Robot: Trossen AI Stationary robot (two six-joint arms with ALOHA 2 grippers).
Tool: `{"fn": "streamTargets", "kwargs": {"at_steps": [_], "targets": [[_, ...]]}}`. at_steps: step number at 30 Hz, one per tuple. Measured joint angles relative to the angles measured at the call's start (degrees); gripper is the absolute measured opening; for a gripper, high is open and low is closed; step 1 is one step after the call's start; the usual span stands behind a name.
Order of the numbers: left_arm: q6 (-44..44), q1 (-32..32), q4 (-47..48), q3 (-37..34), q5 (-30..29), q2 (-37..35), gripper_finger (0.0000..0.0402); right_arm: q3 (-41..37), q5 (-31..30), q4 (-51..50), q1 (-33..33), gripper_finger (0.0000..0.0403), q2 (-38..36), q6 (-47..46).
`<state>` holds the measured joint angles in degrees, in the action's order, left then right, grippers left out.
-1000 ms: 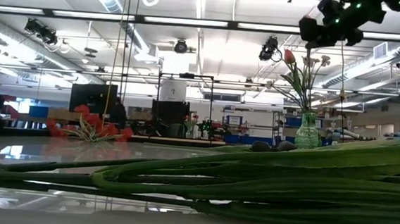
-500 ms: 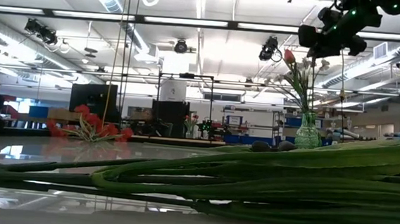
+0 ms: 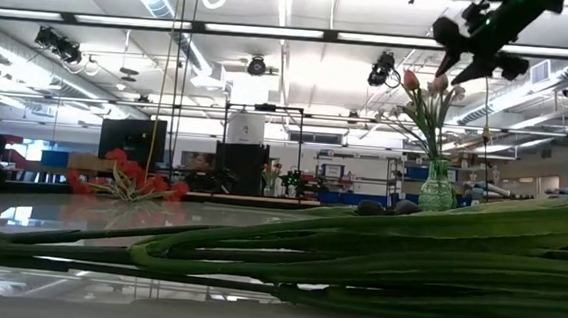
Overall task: Sort flowers into vase by color
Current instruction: Put the white flower into the green vase
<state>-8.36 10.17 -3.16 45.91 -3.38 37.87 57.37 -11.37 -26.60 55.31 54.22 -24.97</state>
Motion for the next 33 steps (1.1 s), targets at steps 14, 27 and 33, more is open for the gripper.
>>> {"fn": "streamTargets", "kwargs": {"at_steps": [14,27,33], "targets": [[0.0,0.0,0.0,0.0,0.0,0.0,0.0229,10.3,9.9,-8.3,-8.6,0.019,0.2,-13.3],[0.0,0.0,0.0,0.0,0.0,0.0,0.0229,10.3,-1.8,-8.1,-32.0,0.019,4.7,-23.5],[-0.7,0.0,-0.7,0.0,0.0,0.0,0.0229,10.3,0.3,-8.2,-38.7,0.019,8.4,-23.0]]}}
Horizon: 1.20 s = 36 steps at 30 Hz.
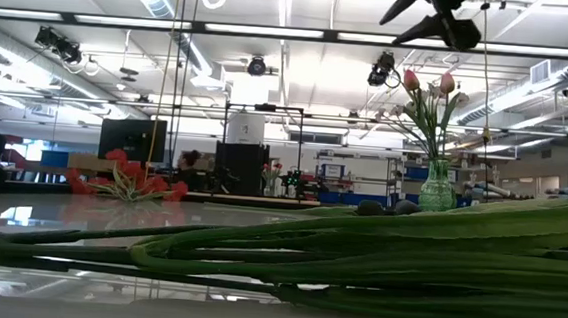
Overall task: Sort flowers into vase by color
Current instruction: Put the white flower into the green vase
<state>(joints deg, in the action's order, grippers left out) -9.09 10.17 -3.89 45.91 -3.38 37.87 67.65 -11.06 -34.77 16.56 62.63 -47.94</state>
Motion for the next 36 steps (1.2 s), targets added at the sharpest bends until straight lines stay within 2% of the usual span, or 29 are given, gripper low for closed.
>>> {"fn": "streamTargets", "kwargs": {"at_steps": [7,10,13,19,24,30,36], "targets": [[-8.1,-0.1,-2.0,0.0,0.0,0.0,0.0229,0.0,10.4,-2.7,-7.0,0.019,3.6,2.5],[-10.3,-0.1,-2.1,0.0,-3.0,0.8,0.0229,0.0,17.2,-2.7,-10.0,0.019,4.7,2.9],[-13.5,-0.2,-1.4,0.0,-3.8,2.5,0.0229,0.0,19.9,-2.6,-13.8,0.0189,5.0,2.3],[-24.8,-4.5,-1.3,0.0,-3.1,10.8,0.0229,0.0,19.5,-3.9,-22.4,0.0189,4.3,1.0],[-32.2,-12.3,-2.2,0.0,-3.0,20.7,0.0229,0.0,13.3,-8.6,-29.8,0.0189,3.7,-3.0],[-39.8,-21.3,-3.1,0.0,-3.0,30.8,0.0229,0.0,9.6,-10.9,-37.9,0.0189,3.4,-8.1],[-40.6,-29.8,-5.8,0.0,-3.0,40.3,0.0229,0.0,4.0,-11.5,-45.3,0.0189,4.1,-11.0]]}}
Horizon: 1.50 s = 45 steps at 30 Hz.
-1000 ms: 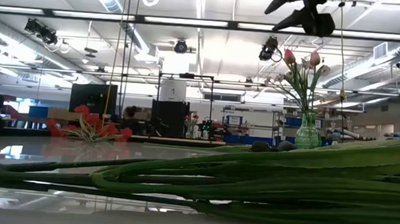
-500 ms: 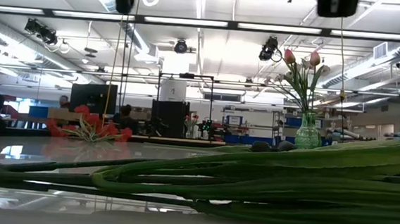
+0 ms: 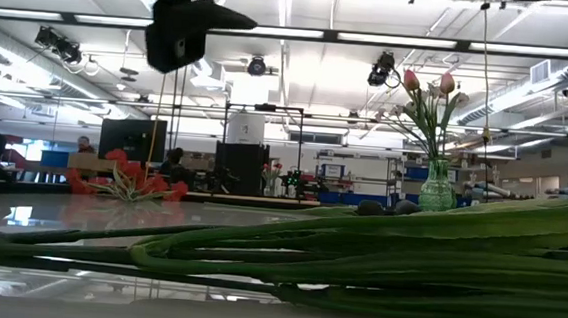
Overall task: Sort flowers into vase by color
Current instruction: Put the white flower into the green vase
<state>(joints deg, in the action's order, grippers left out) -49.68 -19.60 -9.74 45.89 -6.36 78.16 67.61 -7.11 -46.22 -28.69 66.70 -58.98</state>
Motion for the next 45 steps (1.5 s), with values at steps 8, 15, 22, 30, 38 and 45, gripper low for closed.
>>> {"fn": "streamTargets", "kwargs": {"at_steps": [8,15,22,30,38,45], "targets": [[12.9,-10.7,-11.6,0.1,-1.6,11.2,0.0208,0.0,-4.3,-1.9,-5.8,0.0189,1.8,-1.5],[24.0,-14.2,-11.1,6.2,-3.6,19.7,0.0175,0.0,-4.1,-2.3,-6.9,0.0189,2.8,-2.3],[29.6,-14.3,2.7,17.2,-4.8,29.1,0.0167,0.0,-2.8,-4.3,-6.8,0.0189,2.9,-4.8],[26.7,-14.0,5.9,22.1,-5.0,34.7,0.0167,0.0,-1.8,-5.2,-6.8,0.0189,3.1,-5.6],[20.5,-14.8,5.2,22.0,-4.0,37.2,0.0166,0.0,-2.7,-6.2,-6.8,0.0189,3.1,-5.5],[20.7,-16.0,4.9,22.1,-4.0,38.8,0.0147,0.0,-2.7,-7.9,-5.9,0.0189,3.1,-4.7]]}}
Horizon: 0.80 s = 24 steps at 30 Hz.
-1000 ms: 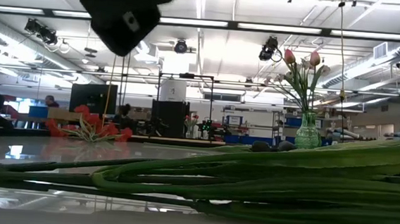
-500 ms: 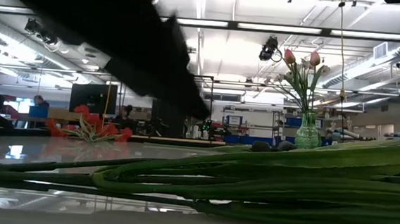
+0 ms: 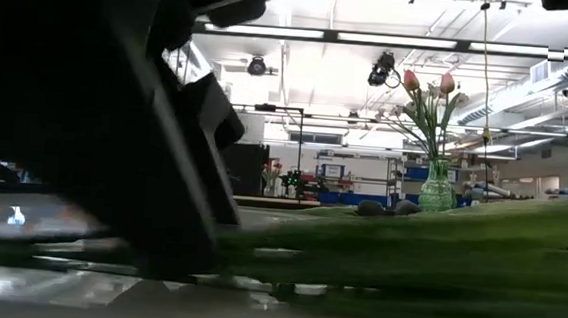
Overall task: Sort flowers into vase by color
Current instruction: Put the white flower into the green vase
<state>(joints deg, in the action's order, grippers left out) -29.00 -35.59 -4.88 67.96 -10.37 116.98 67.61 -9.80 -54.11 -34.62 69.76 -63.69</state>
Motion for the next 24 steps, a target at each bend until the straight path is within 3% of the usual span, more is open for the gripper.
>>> {"fn": "streamTargets", "kwargs": {"at_steps": [6,12,15,24], "targets": [[-2.7,-0.9,-0.3,0.2,-1.4,2.0,0.0105,0.0,0.0,0.5,0.8,0.0189,0.0,0.3],[-4.3,-0.6,0.4,0.1,-1.3,1.5,0.0021,0.0,-0.4,1.8,0.7,0.0189,0.0,-1.0],[-4.5,0.4,1.2,0.1,0.7,1.1,0.0012,0.0,-1.7,2.2,0.7,0.0189,0.0,-1.3],[-4.3,4.1,7.5,-0.3,1.6,-4.2,0.0017,0.0,-18.1,9.8,-1.6,0.0162,-3.2,-1.8]]}}
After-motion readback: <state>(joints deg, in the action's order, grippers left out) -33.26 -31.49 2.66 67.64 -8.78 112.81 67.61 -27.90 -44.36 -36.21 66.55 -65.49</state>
